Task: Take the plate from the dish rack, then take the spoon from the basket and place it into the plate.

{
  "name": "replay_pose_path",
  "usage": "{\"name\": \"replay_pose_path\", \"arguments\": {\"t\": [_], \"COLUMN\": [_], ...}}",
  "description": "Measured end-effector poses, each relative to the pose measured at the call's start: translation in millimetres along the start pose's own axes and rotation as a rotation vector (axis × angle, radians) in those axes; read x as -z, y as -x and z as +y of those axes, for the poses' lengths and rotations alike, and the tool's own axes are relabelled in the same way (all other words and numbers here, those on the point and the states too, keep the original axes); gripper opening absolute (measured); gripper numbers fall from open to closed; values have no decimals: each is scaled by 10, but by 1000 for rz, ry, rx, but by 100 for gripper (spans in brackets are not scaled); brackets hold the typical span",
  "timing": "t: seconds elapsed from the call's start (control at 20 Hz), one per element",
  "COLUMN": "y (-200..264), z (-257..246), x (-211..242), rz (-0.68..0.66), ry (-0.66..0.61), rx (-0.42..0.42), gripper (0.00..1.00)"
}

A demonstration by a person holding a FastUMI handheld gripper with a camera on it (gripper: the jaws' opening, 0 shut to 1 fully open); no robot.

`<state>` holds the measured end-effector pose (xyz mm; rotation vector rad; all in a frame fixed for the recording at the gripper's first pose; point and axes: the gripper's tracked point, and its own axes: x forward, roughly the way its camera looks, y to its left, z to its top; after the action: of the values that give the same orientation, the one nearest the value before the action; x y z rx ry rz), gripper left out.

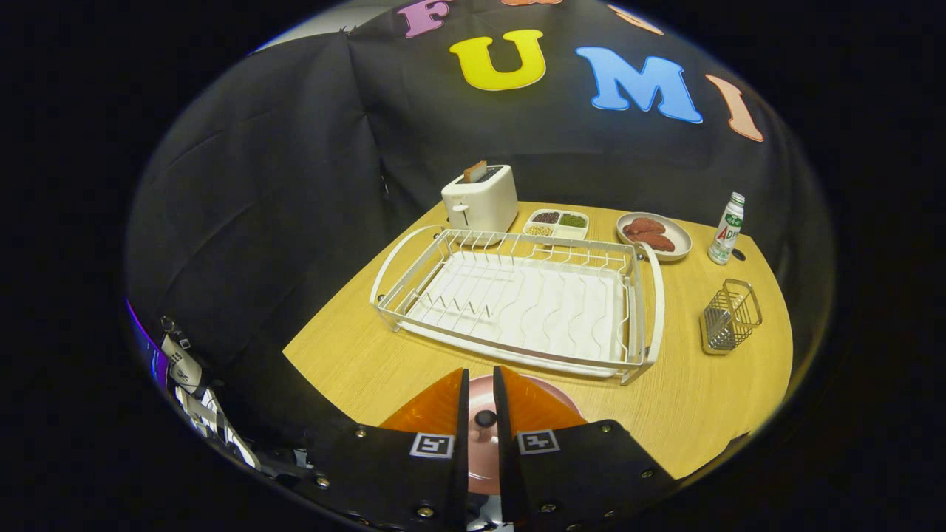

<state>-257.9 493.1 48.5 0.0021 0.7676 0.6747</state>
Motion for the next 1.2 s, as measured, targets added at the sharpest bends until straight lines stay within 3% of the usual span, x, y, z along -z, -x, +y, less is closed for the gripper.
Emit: {"name": "replay_pose_path", "arguments": {"t": [0.45,0.85,1.2], "y": [261,907,1540], "z": [-419,-985,-1598], "x": [-348,-1141,-1685], "rz": [-131,-425,-601], "ry": [-32,-3,-4], "rx": [64,182,310], "gripper": [17,17,17]}}
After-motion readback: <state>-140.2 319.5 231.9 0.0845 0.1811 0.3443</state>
